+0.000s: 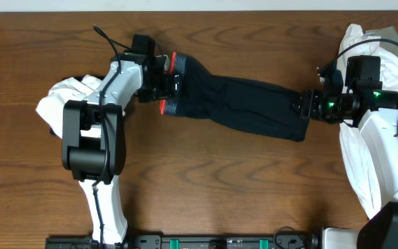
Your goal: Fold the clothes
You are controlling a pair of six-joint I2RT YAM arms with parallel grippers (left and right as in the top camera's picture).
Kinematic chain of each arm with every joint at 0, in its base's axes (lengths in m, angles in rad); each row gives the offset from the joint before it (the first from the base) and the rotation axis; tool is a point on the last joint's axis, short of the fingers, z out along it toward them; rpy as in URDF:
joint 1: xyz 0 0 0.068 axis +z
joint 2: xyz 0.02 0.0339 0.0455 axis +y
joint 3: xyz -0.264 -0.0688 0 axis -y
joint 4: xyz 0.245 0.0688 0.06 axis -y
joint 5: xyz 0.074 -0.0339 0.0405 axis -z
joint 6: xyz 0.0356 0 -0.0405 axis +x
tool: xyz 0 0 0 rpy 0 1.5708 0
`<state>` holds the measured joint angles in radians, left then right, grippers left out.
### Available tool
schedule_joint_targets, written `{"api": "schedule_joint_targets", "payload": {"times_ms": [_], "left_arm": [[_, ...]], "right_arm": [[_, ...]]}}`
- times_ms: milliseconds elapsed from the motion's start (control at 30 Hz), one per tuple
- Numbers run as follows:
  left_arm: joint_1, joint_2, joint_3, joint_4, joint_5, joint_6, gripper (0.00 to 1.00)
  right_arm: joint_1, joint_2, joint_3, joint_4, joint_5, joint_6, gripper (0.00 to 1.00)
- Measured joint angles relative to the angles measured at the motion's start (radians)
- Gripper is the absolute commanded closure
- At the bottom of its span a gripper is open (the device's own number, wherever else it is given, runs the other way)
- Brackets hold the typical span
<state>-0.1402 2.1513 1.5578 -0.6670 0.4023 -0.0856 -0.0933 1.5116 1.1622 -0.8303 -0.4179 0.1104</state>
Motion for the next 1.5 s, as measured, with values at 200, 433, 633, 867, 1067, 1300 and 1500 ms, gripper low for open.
{"api": "schedule_joint_targets", "payload": {"times_ms": [200, 433, 633, 867, 1067, 1300, 1500], "left_arm": [[-0.001, 0.002, 0.000, 0.024, 0.070, -0.007, 0.43], [-0.001, 0.002, 0.000, 0.020, 0.097, 0.001, 0.80], [0.001, 0.002, 0.000, -0.005, 0.108, 0.006, 0.94], [0.037, -0.060, 0.022, -0.192, 0.059, 0.014, 0.94], [0.035, -0.233, 0.173, -0.330, -0.088, 0.038, 0.94], [-0.093, -0.308, 0.232, -0.383, -0.179, 0.052, 0.94], [-0.291, -0.275, 0.230, -0.348, -0.267, -0.007, 0.94]], "right_arm": [[0.000, 0.000, 0.000, -0.001, 0.001, -0.002, 0.50], [0.000, 0.000, 0.000, -0.004, 0.003, -0.002, 0.53], [0.000, 0.000, 0.000, -0.026, 0.003, -0.002, 0.55], [0.000, 0.000, 0.000, -0.041, 0.004, -0.002, 0.55], [0.000, 0.000, 0.000, -0.037, 0.004, -0.002, 0.55], [0.000, 0.000, 0.000, -0.041, 0.005, -0.002, 0.55], [0.000, 0.000, 0.000, -0.063, 0.006, -0.002, 0.57]]}}
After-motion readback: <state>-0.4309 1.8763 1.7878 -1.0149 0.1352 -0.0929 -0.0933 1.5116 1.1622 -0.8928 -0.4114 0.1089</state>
